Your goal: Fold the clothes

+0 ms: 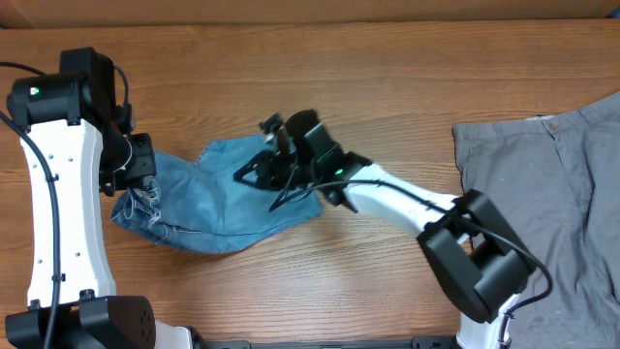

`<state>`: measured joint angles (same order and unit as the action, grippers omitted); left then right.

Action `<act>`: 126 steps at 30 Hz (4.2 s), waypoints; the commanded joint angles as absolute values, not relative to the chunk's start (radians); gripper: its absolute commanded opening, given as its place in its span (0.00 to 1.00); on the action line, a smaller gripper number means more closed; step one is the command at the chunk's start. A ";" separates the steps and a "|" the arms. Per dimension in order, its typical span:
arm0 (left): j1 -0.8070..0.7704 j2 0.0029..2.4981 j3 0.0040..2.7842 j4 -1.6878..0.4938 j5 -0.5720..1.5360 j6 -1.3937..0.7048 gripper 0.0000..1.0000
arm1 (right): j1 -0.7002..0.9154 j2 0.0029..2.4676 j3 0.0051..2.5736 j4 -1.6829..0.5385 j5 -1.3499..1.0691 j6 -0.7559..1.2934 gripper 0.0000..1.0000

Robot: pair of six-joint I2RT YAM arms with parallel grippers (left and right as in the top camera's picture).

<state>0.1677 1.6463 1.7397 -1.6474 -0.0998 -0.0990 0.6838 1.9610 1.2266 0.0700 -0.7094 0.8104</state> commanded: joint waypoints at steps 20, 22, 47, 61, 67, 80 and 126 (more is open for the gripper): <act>0.170 1.649 1.540 -1.539 -0.073 -0.109 0.04 | 0.608 2.027 1.223 -0.433 -0.175 0.759 0.04; 0.170 1.649 1.540 -1.540 -0.072 -0.102 0.04 | 0.594 2.045 1.223 -0.457 -0.156 0.780 0.04; 0.170 1.649 1.542 -1.569 0.105 0.032 0.04 | 0.451 1.810 1.311 -0.446 -0.548 0.537 0.04; 0.078 1.649 1.599 -1.581 0.255 0.047 0.04 | 0.559 1.820 1.301 -0.466 -0.326 0.598 0.04; 0.077 1.649 1.636 -1.559 0.467 0.112 0.04 | 0.514 1.823 1.302 -0.488 -0.284 0.589 0.04; 0.080 1.648 1.715 -1.668 0.189 0.064 0.04 | 0.476 1.897 1.284 -0.611 -0.254 0.413 0.60; 0.080 1.649 1.309 -1.273 0.018 0.011 0.04 | 0.315 1.808 1.310 -0.608 -0.649 0.420 0.18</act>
<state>0.0826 1.6470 1.3453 -1.2797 0.0246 0.0246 0.2478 1.8347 1.2892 -0.6247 -0.5426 0.4343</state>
